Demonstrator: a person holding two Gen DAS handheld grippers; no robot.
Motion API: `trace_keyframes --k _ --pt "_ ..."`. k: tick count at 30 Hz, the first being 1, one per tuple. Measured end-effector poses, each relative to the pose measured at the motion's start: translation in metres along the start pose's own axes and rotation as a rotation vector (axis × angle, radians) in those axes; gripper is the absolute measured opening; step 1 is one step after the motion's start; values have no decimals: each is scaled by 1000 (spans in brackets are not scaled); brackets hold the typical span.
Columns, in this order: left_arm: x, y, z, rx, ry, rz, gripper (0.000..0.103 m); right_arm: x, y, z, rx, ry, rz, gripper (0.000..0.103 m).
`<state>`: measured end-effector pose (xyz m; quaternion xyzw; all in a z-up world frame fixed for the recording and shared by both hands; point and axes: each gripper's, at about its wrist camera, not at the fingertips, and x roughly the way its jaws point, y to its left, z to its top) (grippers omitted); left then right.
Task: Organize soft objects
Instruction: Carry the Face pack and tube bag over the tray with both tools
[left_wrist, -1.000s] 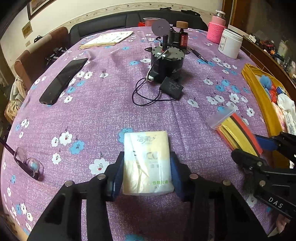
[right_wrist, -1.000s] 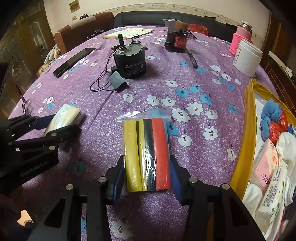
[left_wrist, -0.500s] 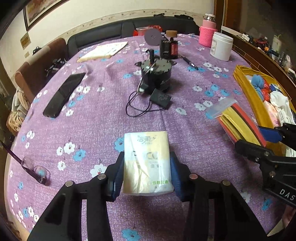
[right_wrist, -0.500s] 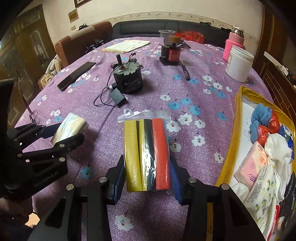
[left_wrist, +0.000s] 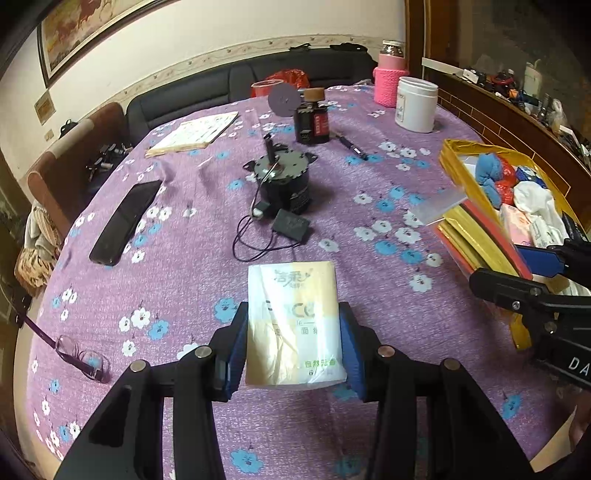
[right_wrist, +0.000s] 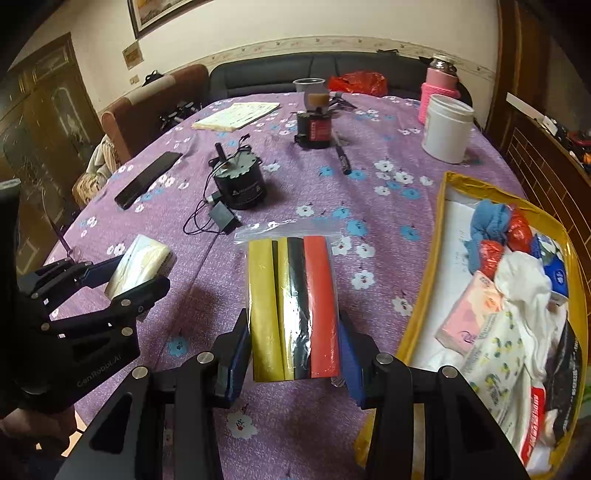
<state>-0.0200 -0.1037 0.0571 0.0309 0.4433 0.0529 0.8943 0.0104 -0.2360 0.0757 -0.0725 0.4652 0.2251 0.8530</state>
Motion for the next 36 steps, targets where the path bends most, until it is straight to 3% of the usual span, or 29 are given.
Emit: trace_keyframes --k 20,36 --pt "-18 -62 25 116 -58 -72 44 -50 -68 -18 181 -75 -67 47" --pt "-30 -133 50 216 -89 -174 44 -93 -151 -40 372 -134 -152 48"
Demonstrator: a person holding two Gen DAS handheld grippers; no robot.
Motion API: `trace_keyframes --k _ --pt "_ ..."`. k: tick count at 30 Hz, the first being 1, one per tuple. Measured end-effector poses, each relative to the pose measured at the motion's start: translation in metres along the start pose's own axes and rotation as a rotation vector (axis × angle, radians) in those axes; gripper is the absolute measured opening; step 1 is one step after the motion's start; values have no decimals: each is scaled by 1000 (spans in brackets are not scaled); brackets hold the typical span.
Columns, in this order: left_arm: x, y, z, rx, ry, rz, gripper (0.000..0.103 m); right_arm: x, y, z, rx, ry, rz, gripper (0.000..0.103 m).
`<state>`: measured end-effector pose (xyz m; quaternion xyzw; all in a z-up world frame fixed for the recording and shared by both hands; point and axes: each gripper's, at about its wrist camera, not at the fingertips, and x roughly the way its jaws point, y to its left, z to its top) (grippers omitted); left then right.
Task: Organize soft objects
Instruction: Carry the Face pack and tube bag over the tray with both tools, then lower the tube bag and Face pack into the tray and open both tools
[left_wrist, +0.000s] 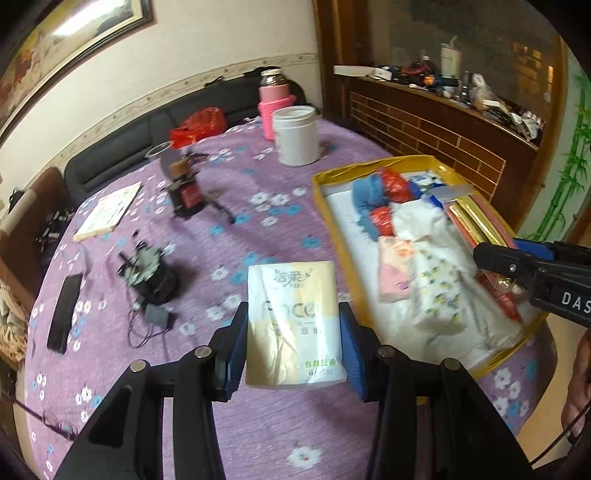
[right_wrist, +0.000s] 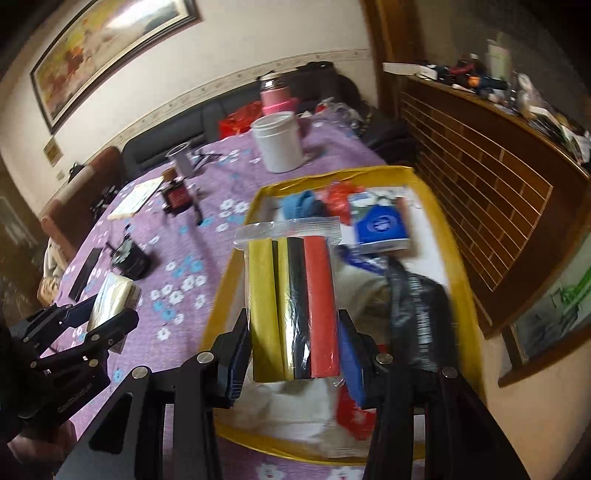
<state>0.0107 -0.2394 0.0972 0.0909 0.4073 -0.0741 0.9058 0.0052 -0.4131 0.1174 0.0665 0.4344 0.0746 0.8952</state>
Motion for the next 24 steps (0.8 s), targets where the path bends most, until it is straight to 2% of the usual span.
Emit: trace_keyframes --k 7,14,24 --pt "5 -37 14 41 -12 -66 44 -7 -30 3 34 1 -31 48" --pt "18 -57 23 1 3 -188 44 -12 -50 8 33 0 -54 48" --pt "50 -91 34 46 46 -178 44 11 -63 14 17 69 -42 48"
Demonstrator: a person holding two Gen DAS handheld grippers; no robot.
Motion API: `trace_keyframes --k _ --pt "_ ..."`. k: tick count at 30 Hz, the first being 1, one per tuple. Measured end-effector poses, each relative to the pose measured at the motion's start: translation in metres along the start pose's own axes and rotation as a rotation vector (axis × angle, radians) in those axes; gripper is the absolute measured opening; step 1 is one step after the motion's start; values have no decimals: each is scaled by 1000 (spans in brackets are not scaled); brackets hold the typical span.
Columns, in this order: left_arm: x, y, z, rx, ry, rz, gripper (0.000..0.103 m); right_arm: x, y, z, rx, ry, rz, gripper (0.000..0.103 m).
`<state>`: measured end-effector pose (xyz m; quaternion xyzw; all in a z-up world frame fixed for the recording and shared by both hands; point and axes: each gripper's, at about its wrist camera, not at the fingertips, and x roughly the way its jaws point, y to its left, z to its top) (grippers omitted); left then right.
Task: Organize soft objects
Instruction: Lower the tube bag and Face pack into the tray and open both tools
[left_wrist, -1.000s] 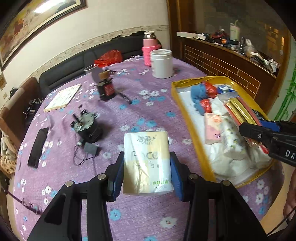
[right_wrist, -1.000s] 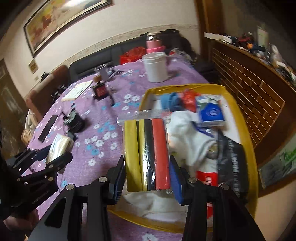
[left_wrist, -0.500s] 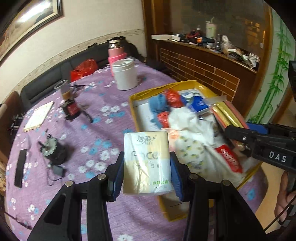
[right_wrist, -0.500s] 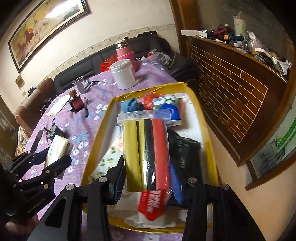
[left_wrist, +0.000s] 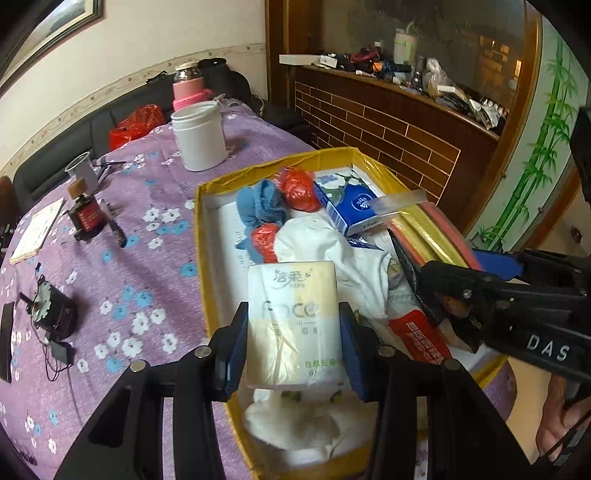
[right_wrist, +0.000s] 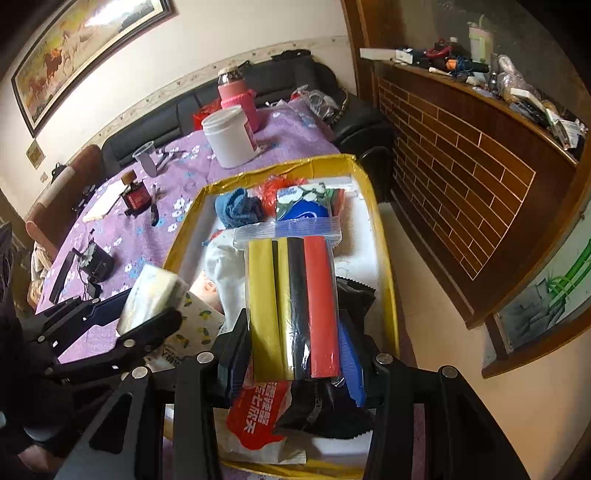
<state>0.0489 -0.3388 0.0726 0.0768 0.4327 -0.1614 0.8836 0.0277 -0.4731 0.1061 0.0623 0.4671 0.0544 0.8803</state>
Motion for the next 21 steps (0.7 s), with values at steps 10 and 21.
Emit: trace_keyframes --k 10,21 --pt "22 -4 5 29 27 21 44 34 6 25 -28 61 0 47" --pt "40 -1 16 50 31 29 45 76 8 54 -23 115 -5 47"
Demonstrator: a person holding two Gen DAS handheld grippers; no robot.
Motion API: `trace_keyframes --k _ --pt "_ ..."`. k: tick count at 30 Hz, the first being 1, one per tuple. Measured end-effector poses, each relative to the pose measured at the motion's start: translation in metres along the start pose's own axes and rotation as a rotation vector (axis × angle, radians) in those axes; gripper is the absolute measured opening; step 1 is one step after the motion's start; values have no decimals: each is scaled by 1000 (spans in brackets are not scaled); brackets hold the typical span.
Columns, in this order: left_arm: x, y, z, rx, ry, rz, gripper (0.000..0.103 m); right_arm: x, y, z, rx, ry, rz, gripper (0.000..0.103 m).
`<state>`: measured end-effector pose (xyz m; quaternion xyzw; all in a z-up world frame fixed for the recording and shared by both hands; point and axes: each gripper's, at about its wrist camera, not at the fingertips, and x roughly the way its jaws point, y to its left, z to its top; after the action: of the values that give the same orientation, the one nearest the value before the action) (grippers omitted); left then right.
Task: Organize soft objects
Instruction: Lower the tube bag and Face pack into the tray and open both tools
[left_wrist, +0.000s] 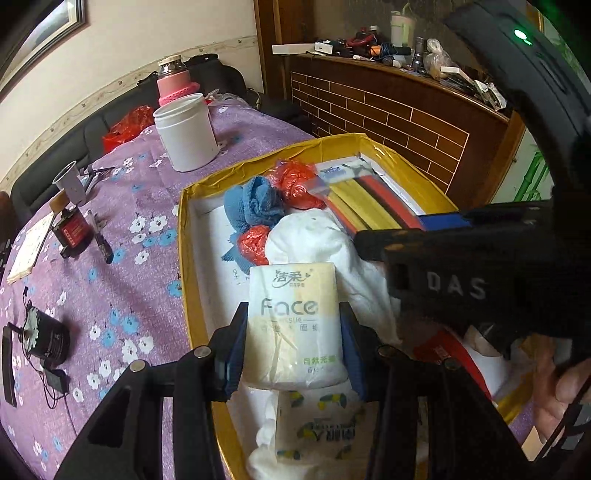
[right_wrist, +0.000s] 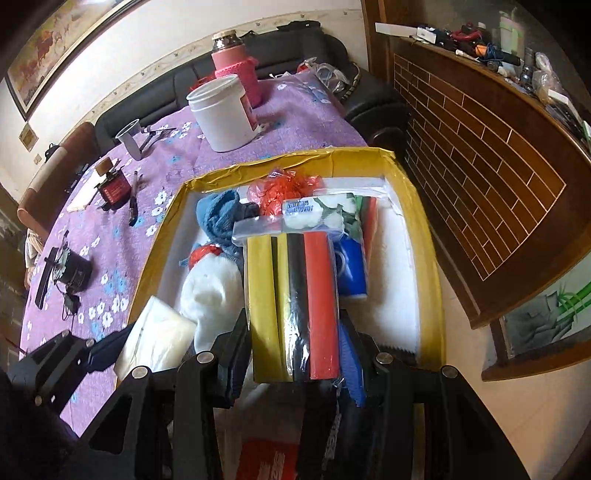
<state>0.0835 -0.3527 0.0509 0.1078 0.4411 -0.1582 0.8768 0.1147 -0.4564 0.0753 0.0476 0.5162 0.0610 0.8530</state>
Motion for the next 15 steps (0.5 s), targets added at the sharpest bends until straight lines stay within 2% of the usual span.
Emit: trace_keyframes --k 15 --pt "11 4 4 -4 6 -20 45 6 3 2 -9 20 -9 48"
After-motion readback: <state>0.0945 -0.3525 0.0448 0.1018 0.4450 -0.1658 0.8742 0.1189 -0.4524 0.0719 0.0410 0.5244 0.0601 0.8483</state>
